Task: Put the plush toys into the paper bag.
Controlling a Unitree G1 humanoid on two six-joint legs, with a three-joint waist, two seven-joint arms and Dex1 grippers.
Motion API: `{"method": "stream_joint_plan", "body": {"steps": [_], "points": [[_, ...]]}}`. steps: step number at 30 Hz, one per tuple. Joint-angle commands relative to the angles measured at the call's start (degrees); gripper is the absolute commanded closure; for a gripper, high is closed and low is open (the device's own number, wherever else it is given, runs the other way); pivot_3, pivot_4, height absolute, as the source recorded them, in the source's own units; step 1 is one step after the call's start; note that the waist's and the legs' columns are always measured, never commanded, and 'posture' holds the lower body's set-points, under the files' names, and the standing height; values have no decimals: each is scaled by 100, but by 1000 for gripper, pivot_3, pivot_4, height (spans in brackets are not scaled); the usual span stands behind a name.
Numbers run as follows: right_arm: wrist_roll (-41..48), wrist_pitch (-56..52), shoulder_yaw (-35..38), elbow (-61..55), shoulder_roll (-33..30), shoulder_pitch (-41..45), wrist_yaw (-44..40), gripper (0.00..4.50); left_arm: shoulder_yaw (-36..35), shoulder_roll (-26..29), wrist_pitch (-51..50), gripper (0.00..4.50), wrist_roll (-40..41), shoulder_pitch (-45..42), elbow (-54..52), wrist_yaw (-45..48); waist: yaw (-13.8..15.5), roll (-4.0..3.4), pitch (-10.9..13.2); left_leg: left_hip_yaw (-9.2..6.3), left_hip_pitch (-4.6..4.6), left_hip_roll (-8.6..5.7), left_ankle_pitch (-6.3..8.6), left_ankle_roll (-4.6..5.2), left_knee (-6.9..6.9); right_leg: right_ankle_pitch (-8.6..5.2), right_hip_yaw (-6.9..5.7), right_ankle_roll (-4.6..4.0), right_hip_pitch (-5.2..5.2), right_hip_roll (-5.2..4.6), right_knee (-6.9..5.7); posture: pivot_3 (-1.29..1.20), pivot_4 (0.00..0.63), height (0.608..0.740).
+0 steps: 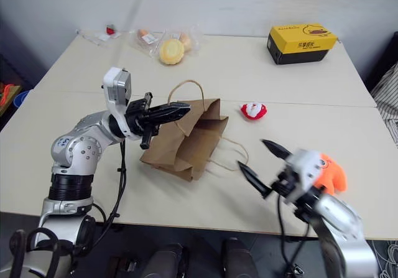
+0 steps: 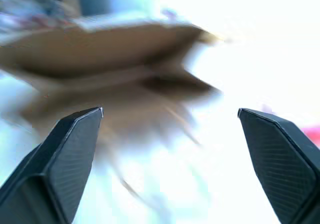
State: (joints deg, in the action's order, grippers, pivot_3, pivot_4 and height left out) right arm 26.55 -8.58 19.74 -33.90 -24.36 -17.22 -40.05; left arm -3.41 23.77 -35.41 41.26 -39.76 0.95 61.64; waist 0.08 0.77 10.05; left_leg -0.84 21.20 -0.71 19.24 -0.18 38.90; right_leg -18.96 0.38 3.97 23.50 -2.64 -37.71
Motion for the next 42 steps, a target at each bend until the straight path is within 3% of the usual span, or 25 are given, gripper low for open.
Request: {"method": "stream_joint_plan", "body": {"steps": [1, 8, 11, 14, 20, 24, 28, 32, 35, 42], "points": [[219, 742, 830, -298, 222, -674, -36, 20, 144, -12, 216, 4500, -117, -7, -33, 194, -20, 0, 0, 2, -5, 1, 0, 0, -1, 0, 2, 0, -2, 2, 2, 0, 150, 740], [155, 1342, 1306, -670, 716, -2355, -88, 20, 308, 49, 410, 4500, -307, 73, 122, 473, -16, -12, -3, 2, -13, 3, -1, -1, -4, 0, 7, 0, -2, 4, 2, 0, 150, 740], [-20, 1980, 1446, -163, 1152, -3109, -261, 20, 263, 87, 456, 4500, -341, 127, 216, 526, 0, -12, -3, 0, -12, 3, 1, 1, -10, -1, 6, -1, -3, 2, 9, 0, 150, 740], [-19, 2326, 1484, 274, 1191, -3374, -439, 20, 258, 67, 490, 4500, -349, 171, 208, 489, -10, -13, -3, -1, -12, 3, 3, 6, -16, -1, 8, -1, -7, -2, 24, 0, 150, 740], [-181, 1972, 1228, 239, 727, -3060, -280, 20, 259, 59, 528, 4500, -342, 224, 131, 437, -27, -19, -4, -2, -22, 3, 12, 22, -35, -2, 9, -3, -5, -5, 23, 0, 150, 740], [-452, 892, 1067, -29, 158, -2404, 356, 20, 272, 28, 522, 4500, -322, 236, 36, 388, -18, -21, -5, -1, -22, 2, -7, -10, -37, -2, 9, -3, -6, -5, 23, 0, 150, 740], [-1260, -398, 740, -2, -574, -1436, 1038, 20, 274, 8, 533, 4500, -315, 232, -10, 391, 5, -22, -6, -3, -15, 1, -8, -12, -28, -2, 7, -3, -2, -3, 19, 0, 150, 740], [-1819, -1462, 359, 308, -897, -611, 1565, 20, 278, 2, 560, 4500, -315, 175, -5, 438, 13, -23, -7, -3, -10, -1, -10, -13, -21, -2, 6, -3, 0, -2, 17, 0, 150, 740], [-2047, -1586, 89, 554, -958, -218, 1669, 647, 269, 19, 545, 4500, -293, 103, -3, 465, 47, -22, -7, -7, -8, -2, -10, -12, -20, -2, 2, -3, 1, 1, 17, 0, 150, 740], [-2346, -1816, -60, 783, -965, 168, 1817, 3004, 221, 156, 429, 4500, -216, -45, -25, 557, 25, -22, -7, -3, -9, -2, -9, -9, -13, -2, 5, -3, 0, 3, 11, 0, 150, 740]]}}
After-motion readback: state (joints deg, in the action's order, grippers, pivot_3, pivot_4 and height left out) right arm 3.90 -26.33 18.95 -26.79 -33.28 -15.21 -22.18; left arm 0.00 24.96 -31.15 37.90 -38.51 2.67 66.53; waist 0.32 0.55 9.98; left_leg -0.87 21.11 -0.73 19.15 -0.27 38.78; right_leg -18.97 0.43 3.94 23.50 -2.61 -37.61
